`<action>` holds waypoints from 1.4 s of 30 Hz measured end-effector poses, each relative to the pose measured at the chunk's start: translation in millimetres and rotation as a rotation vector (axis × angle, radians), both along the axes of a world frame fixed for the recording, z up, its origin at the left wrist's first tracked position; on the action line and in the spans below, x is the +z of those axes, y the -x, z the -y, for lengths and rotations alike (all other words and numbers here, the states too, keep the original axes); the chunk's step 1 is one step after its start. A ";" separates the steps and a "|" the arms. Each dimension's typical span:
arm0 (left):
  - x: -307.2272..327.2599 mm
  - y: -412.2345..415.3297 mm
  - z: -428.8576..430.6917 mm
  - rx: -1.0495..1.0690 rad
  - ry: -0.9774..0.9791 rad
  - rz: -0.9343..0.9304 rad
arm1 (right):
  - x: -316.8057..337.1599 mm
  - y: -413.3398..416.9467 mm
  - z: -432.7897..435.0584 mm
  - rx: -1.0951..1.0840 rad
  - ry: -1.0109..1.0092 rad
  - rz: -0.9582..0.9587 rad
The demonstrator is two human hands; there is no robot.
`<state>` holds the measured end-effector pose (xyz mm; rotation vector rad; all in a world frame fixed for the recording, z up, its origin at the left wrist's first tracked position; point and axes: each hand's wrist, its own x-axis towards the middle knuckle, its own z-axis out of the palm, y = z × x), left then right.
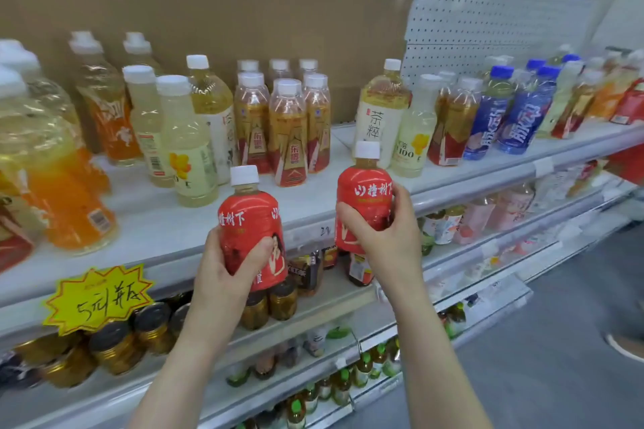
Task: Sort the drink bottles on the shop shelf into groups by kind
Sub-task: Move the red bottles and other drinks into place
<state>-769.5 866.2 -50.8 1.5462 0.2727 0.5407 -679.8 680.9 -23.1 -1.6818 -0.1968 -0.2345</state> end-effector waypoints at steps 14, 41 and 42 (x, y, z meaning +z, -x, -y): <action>-20.5 -111.5 241.6 -0.169 0.085 0.003 | -25.4 -78.6 258.3 -0.102 0.063 -0.084; 14.4 -302.9 352.5 0.169 -0.032 0.041 | 14.4 -318.3 323.2 0.347 0.086 0.068; 13.3 -301.3 351.9 0.209 -0.028 0.049 | 15.2 -322.4 317.7 0.392 0.097 0.078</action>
